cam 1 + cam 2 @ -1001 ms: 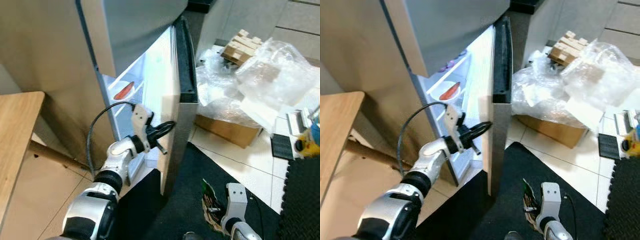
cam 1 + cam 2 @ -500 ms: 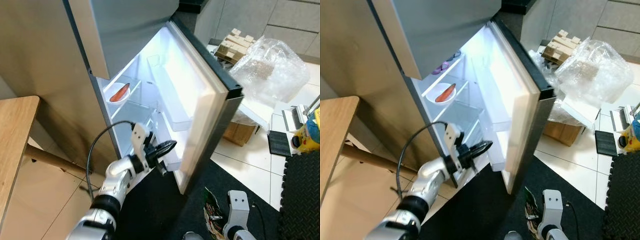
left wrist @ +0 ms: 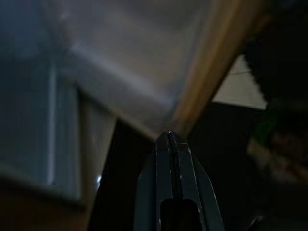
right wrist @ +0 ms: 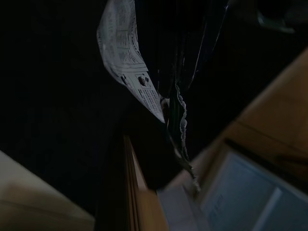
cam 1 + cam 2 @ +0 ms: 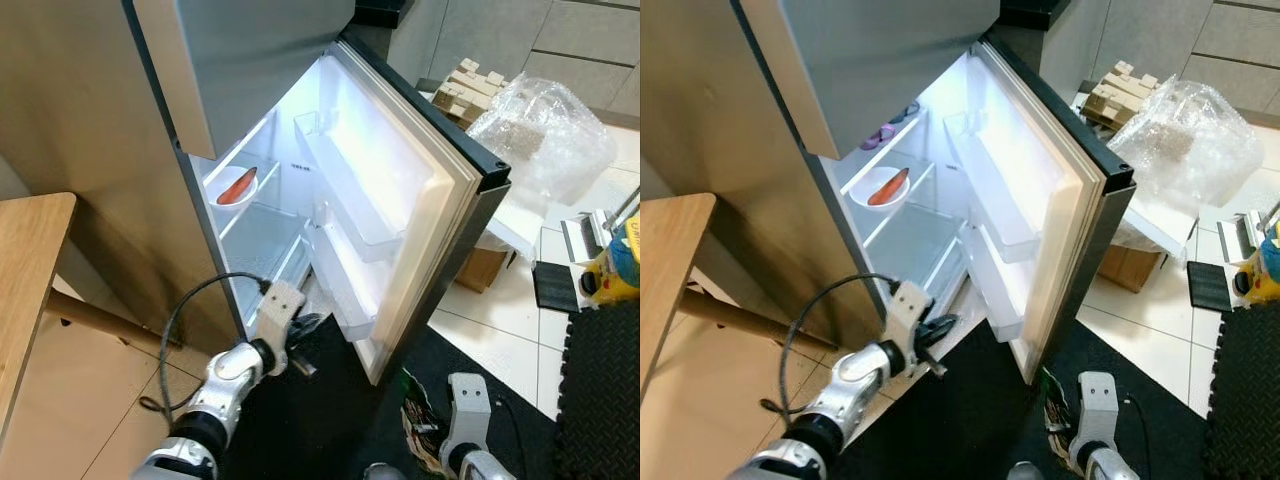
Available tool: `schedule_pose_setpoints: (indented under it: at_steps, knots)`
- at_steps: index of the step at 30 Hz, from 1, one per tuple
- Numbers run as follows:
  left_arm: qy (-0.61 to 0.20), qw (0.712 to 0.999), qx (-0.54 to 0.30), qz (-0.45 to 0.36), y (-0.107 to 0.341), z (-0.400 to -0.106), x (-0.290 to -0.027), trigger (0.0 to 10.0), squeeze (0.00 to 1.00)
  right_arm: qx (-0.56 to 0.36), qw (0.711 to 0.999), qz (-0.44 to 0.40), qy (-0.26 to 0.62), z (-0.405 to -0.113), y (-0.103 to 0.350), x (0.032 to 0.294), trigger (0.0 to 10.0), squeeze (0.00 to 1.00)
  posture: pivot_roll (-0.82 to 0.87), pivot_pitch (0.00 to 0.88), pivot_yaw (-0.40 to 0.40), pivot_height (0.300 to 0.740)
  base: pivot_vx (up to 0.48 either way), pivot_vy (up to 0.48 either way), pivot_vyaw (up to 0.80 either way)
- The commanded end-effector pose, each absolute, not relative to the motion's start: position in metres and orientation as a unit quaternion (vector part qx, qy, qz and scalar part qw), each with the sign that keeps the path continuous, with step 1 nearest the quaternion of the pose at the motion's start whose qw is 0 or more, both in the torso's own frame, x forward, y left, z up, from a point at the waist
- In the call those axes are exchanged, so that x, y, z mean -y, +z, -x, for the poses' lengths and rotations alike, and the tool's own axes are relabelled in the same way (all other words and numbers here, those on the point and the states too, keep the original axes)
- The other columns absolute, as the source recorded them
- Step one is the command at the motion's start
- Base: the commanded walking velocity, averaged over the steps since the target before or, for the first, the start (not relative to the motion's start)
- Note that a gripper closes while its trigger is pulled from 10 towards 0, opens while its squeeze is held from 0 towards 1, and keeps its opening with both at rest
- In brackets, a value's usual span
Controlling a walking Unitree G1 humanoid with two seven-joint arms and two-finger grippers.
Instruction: Restocking fridge
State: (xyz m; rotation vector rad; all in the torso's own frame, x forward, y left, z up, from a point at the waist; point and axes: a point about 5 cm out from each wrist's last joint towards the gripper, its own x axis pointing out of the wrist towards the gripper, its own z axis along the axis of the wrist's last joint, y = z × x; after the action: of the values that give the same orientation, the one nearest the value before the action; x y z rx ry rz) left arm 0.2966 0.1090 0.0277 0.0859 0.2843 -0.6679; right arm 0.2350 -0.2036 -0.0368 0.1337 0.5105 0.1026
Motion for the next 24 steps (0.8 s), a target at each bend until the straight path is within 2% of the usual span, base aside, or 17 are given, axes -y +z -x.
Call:
schedule_pose_setpoints:
  at_steps: [1, 7, 10, 15, 22, 24]
  knots:
    - [-0.315, 0.934, -0.16, -0.051, 0.02, -0.291, -0.118, 10.0, 0.0, -0.228, 0.969, -0.073, 0.067, -0.242, -0.03, 0.2, 10.0, 0.0, -0.15, 0.151, 0.025, 0.74, 0.0, 0.0, 0.0]
    - [-0.307, 0.936, -0.167, -0.05, 0.013, -0.284, -0.12, 10.0, 0.0, -0.198, 0.966, -0.101, 0.132, -0.262, -0.013, 0.192, 10.0, 0.0, -0.15, 0.145, 0.016, 0.74, 0.0, 0.0, 0.0]
    - [-0.303, 0.937, -0.168, -0.048, 0.008, -0.279, -0.118, 10.0, 0.0, -0.188, 0.952, -0.121, 0.209, -0.269, -0.005, 0.181, 10.0, 0.0, -0.15, 0.143, 0.011, 0.74, 0.0, 0.0, 0.0]
    - [-0.301, 0.937, -0.17, -0.049, 0.002, -0.273, -0.117, 10.0, 0.0, -0.186, 0.935, -0.112, 0.279, -0.272, 0.0, 0.171, 10.0, 0.0, -0.15, 0.141, 0.009, 0.74, 0.0, 0.0, 0.0]
    - [-0.302, 0.936, -0.171, -0.052, 0.001, -0.27, -0.119, 10.0, 0.0, -0.17, 0.955, -0.029, 0.24, -0.282, 0.009, 0.186, 10.0, 0.0, -0.15, 0.141, 0.011, 0.74, 0.0, 0.0, 0.0]
    - [-0.301, 0.937, -0.17, -0.055, 0.002, -0.271, -0.12, 10.0, 0.0, -0.165, 0.967, 0.017, 0.196, -0.287, 0.013, 0.196, 10.0, 0.0, -0.14, 0.142, 0.013, 0.74, 0.0, 0.0, 0.0]
